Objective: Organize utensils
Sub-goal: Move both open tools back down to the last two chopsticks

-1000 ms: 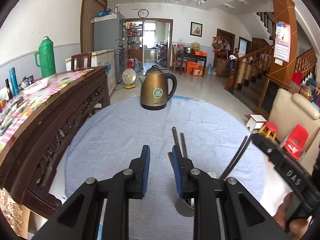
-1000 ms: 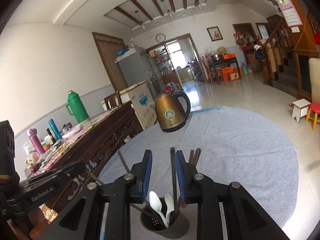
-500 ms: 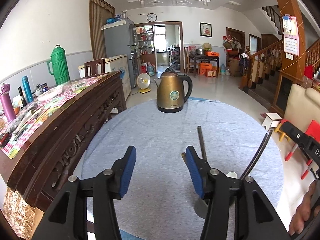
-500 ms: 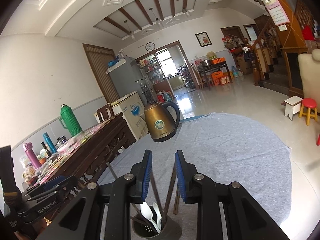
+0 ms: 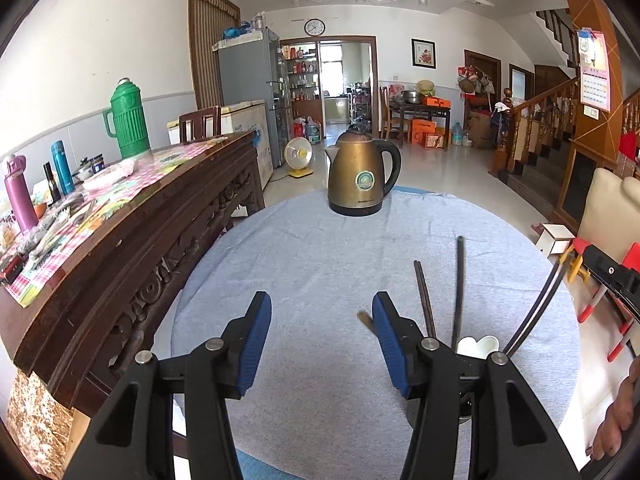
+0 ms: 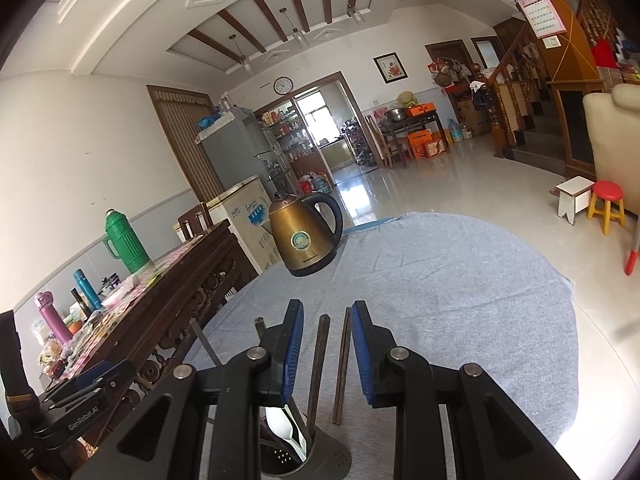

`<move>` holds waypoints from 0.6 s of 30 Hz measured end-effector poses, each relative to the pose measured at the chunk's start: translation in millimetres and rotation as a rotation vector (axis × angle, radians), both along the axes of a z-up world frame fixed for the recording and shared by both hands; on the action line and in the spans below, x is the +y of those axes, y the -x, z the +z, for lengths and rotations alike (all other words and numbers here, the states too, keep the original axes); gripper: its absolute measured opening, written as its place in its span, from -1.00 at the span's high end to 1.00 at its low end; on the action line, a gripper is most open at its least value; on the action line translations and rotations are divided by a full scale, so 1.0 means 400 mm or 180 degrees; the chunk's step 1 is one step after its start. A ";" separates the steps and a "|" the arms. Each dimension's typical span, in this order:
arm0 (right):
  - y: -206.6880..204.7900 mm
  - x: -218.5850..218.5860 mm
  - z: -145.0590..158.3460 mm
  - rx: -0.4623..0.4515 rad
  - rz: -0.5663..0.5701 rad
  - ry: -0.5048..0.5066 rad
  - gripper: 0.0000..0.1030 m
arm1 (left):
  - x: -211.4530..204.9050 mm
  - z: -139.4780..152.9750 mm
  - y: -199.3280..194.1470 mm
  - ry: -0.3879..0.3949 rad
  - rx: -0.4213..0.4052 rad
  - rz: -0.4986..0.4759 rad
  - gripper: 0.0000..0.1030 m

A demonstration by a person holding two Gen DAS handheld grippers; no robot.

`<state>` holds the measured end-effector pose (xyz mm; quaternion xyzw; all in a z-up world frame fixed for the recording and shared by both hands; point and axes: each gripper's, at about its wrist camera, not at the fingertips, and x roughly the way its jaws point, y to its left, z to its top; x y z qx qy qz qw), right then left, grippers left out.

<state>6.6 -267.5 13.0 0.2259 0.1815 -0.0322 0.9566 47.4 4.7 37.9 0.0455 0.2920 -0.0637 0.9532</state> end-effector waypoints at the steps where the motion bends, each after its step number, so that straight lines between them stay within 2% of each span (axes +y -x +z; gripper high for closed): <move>1: -0.002 -0.002 -0.002 0.0008 -0.0012 -0.0002 0.48 | 0.007 -0.003 -0.004 0.0025 0.0023 0.0011 -0.04; 14: -0.033 -0.063 -0.052 0.0190 -0.0228 -0.0212 0.48 | 0.141 -0.028 -0.073 0.0334 0.0153 0.0440 -0.16; 18: -0.051 -0.081 -0.078 0.0297 -0.0230 -0.0318 0.48 | 0.154 -0.029 -0.084 0.0423 0.0186 0.0428 -0.16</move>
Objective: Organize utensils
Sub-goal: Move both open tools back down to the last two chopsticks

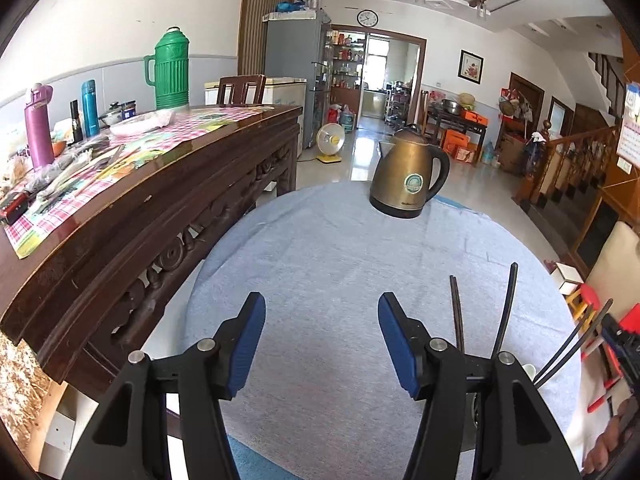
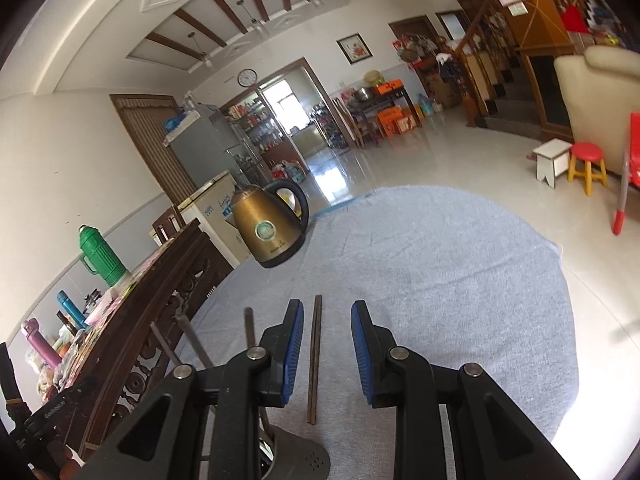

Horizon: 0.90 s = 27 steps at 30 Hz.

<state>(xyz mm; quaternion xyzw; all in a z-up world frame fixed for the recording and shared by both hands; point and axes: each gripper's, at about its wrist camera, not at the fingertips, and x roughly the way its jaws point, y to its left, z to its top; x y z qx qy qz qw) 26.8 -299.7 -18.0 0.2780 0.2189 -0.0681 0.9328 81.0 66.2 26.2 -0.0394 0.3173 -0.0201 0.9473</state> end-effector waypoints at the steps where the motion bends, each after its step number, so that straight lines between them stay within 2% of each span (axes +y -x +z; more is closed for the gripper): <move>1: -0.003 -0.003 -0.005 0.0018 0.0006 -0.0021 0.48 | -0.001 -0.003 -0.003 -0.0014 0.0002 0.0002 -0.18; 13: -0.049 -0.043 -0.083 0.0302 0.0017 -0.0217 0.48 | -0.026 -0.113 -0.077 -0.0086 0.0406 -0.0067 -0.22; 17: -0.078 -0.049 -0.116 0.0421 0.0076 -0.0303 0.48 | -0.021 -0.171 -0.121 -0.0099 0.0628 -0.0072 -0.22; 22: -0.120 -0.066 -0.186 0.0644 0.0157 -0.0466 0.48 | -0.010 -0.244 -0.163 -0.0016 0.0937 -0.0037 -0.22; 27: -0.188 -0.089 -0.241 0.0834 0.0269 -0.0597 0.48 | -0.022 -0.274 -0.201 -0.0084 0.1026 -0.0090 -0.22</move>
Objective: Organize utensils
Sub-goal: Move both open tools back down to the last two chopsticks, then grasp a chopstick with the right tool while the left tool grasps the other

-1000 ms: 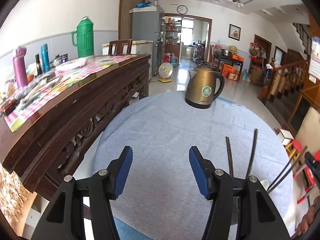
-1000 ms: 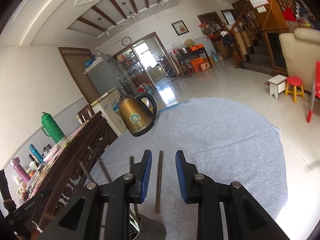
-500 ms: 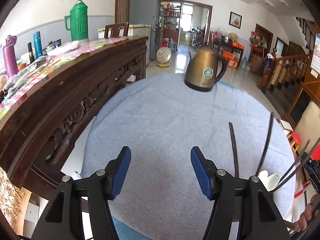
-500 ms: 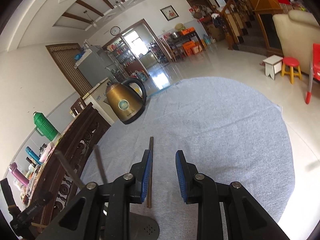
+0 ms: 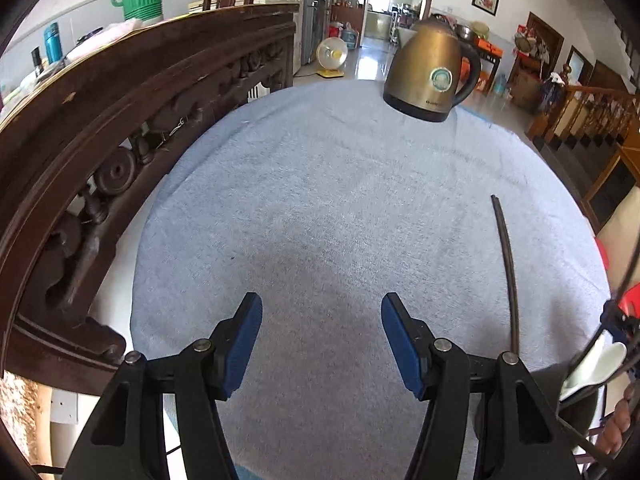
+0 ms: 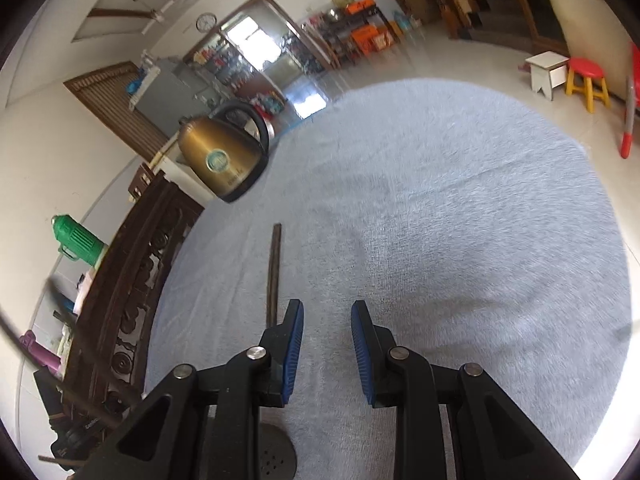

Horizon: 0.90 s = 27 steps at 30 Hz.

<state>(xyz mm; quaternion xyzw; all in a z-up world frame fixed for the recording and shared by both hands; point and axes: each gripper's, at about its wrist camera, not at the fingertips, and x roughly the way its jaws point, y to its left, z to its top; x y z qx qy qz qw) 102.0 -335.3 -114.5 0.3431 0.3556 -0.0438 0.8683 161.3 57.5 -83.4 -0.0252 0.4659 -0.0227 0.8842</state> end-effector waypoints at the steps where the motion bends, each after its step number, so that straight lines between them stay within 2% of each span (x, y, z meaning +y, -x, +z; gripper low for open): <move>1: -0.020 -0.004 -0.006 0.0026 0.0033 -0.0003 0.48 | -0.005 -0.004 -0.010 -0.0024 0.0008 -0.0020 -0.22; 10: -0.275 0.021 -0.046 0.0321 0.0640 -0.0065 0.48 | -0.066 -0.032 -0.093 -0.0162 0.0062 -0.0258 -0.22; 19: -0.481 0.125 -0.085 0.0523 0.0929 0.0185 0.48 | -0.106 -0.055 -0.148 -0.0155 0.0140 -0.0452 -0.22; 25: -0.548 0.201 -0.114 0.0731 0.1034 0.0610 0.49 | -0.119 -0.061 -0.167 -0.0168 0.0170 -0.0514 -0.22; 27: -0.552 0.209 -0.126 0.0792 0.1019 0.0760 0.55 | -0.126 -0.060 -0.170 -0.0163 0.0163 -0.0541 -0.22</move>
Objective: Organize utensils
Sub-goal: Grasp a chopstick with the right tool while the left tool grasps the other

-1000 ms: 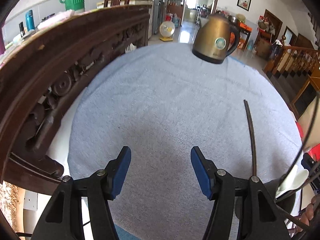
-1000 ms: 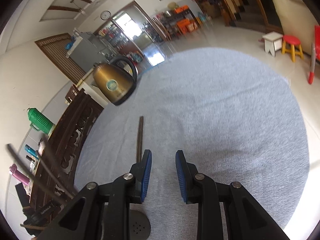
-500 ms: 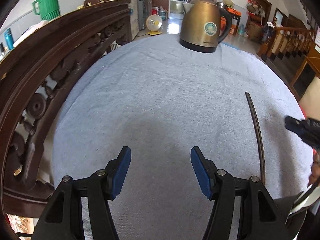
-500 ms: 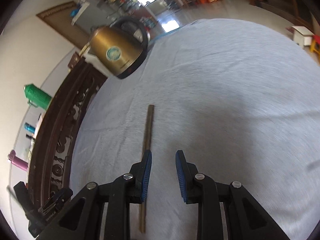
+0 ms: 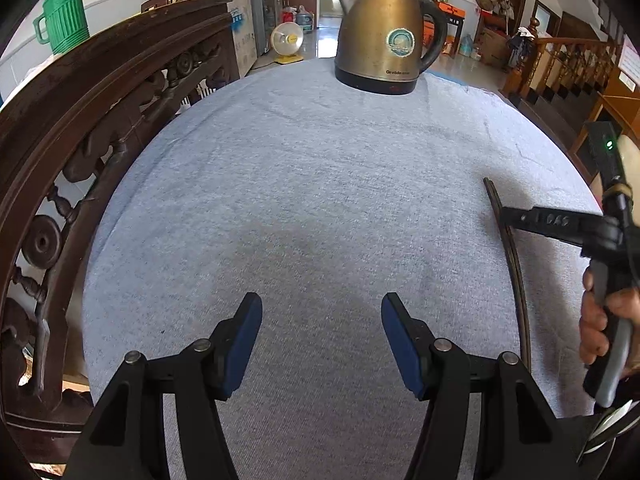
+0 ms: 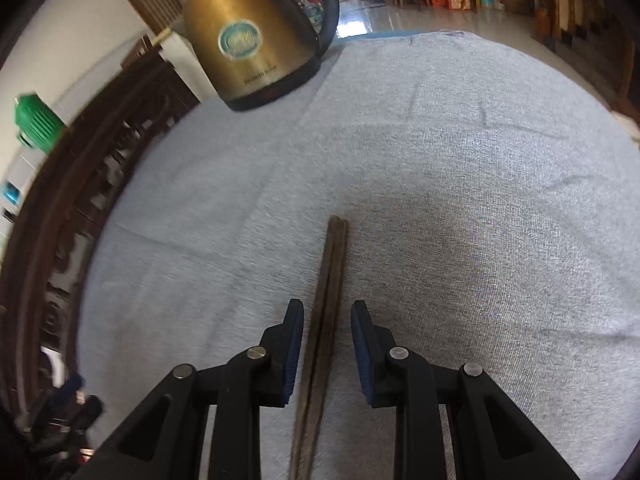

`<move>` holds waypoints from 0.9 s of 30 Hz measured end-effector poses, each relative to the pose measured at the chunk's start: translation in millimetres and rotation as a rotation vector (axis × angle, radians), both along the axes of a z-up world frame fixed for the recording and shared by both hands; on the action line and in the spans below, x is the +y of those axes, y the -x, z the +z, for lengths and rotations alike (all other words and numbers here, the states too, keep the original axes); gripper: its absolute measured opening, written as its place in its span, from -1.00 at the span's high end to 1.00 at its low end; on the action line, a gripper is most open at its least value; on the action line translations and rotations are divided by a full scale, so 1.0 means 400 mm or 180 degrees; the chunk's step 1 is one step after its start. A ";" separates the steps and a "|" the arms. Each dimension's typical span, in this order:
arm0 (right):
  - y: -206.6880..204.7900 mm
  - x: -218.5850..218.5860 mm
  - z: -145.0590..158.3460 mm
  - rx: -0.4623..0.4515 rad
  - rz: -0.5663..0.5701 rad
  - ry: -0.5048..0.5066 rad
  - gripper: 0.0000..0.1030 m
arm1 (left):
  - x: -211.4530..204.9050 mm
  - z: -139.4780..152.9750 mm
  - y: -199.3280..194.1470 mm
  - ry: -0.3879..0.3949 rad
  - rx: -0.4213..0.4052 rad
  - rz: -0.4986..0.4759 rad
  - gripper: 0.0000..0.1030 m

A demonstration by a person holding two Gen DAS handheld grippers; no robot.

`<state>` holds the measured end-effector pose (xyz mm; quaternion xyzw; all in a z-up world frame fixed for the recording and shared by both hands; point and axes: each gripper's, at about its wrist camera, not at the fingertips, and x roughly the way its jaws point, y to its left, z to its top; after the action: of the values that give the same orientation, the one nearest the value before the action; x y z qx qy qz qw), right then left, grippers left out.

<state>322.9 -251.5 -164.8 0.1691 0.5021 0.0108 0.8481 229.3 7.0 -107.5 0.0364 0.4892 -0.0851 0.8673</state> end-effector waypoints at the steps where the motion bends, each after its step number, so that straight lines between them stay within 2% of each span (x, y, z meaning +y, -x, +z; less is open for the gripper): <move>1: 0.002 0.006 -0.002 -0.0030 0.0007 0.0103 0.60 | -0.006 0.000 -0.002 0.0001 0.0002 -0.0021 -0.22; 6: 0.017 -0.007 -0.002 -0.0050 -0.0017 0.0396 0.63 | -0.048 -0.006 -0.015 -0.0050 -0.0012 -0.0146 -0.22; 11: 0.037 -0.084 0.003 -0.0046 -0.0210 0.0200 0.63 | -0.098 -0.013 -0.033 -0.0062 -0.0043 -0.0285 -0.22; 15: 0.010 -0.112 0.009 0.0024 -0.0270 0.0017 0.58 | -0.138 -0.021 -0.077 -0.0037 -0.0075 -0.0422 -0.22; 18: -0.021 -0.126 0.010 0.0068 -0.0307 -0.0040 0.58 | -0.165 -0.033 -0.125 0.0010 0.0016 -0.0475 -0.22; 20: -0.053 -0.127 -0.007 0.0216 -0.0311 -0.0075 0.57 | -0.184 -0.035 -0.158 0.0060 0.0087 -0.0508 -0.22; 23: -0.080 -0.117 -0.005 0.0264 -0.0261 0.0041 0.58 | -0.219 -0.024 -0.187 0.0086 0.0095 -0.0570 -0.22; 24: -0.087 -0.113 -0.004 0.0269 -0.0247 0.0089 0.61 | -0.232 -0.019 -0.193 0.0094 0.0089 -0.0600 -0.22; 25: -0.091 -0.111 -0.003 0.0273 -0.0237 0.0148 0.77 | -0.245 -0.015 -0.199 0.0103 0.0089 -0.0637 -0.22; 27: -0.090 -0.112 -0.002 0.0253 -0.0166 0.0225 0.84 | -0.264 -0.009 -0.204 0.0115 0.0097 -0.0695 -0.22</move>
<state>359.0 -296.2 -165.8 0.1522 0.5309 -0.0357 0.8329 311.0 -98.5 -111.0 0.0726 0.4938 -0.1884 0.8458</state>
